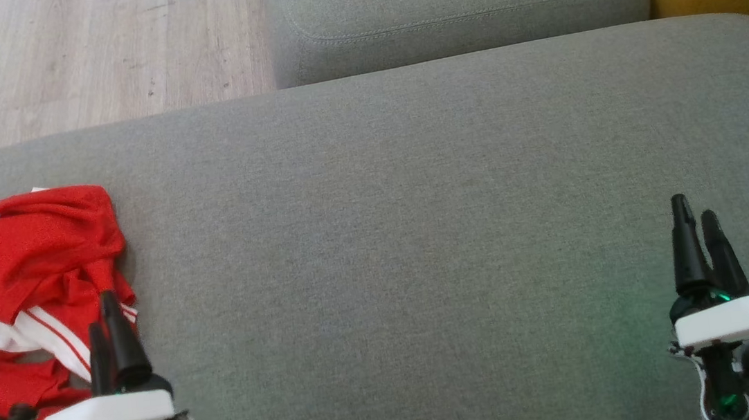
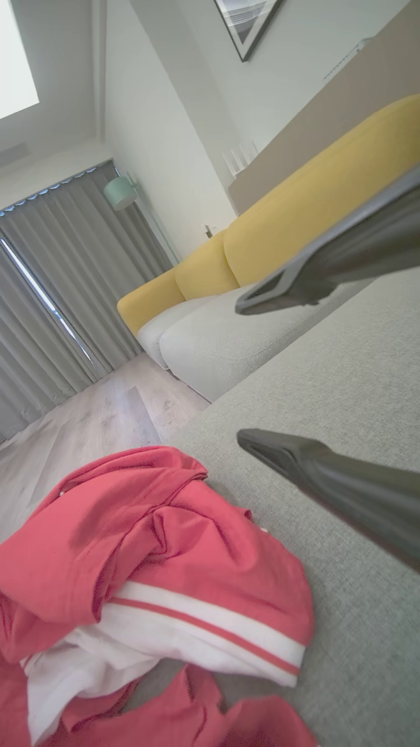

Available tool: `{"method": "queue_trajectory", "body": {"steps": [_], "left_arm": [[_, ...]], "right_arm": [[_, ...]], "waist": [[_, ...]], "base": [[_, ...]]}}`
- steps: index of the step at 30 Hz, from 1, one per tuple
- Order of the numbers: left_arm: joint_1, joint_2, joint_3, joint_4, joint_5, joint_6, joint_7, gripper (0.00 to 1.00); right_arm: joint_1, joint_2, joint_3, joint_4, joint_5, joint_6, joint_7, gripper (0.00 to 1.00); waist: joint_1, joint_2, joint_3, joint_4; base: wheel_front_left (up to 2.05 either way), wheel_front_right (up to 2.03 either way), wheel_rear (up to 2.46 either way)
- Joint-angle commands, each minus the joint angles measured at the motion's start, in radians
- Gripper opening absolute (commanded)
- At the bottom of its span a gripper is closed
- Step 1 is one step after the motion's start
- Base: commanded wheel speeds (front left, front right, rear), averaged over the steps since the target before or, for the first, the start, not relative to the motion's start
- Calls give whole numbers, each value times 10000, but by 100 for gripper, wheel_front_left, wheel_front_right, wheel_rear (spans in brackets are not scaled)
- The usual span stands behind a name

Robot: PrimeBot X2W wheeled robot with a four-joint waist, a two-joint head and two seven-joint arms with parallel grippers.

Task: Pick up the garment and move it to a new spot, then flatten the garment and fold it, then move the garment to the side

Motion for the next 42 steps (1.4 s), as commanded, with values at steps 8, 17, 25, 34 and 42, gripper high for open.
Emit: {"method": "queue_trajectory", "body": {"steps": [8,17,25,34,42], "left_arm": [[-272,96,-548,-719,1903,203,-328,100],[-279,103,-1015,-1029,3449,503,-596,100],[-254,110,-1316,-1154,4738,707,-834,100],[-219,170,-1709,-1267,6079,854,-1100,100],[-95,363,-2171,-756,7058,951,-1338,100]], "right_arm": [[-558,-59,384,-701,-1659,41,-348,100],[-569,-66,583,-904,-2907,47,-614,100],[-546,-71,720,-1053,-4125,52,-850,100],[-481,-77,829,-1021,-5327,58,-1114,100],[-447,-83,984,-969,-6589,63,-1350,100]], "waist": [[-1,0,7,0],[-1,0,18,-3],[-1,0,8,-19],[-1,0,-31,-19],[-1,0,-79,-32]], "base": [[0,0,0],[0,0,0],[0,0,0],[0,0,0],[0,0,0]]}}
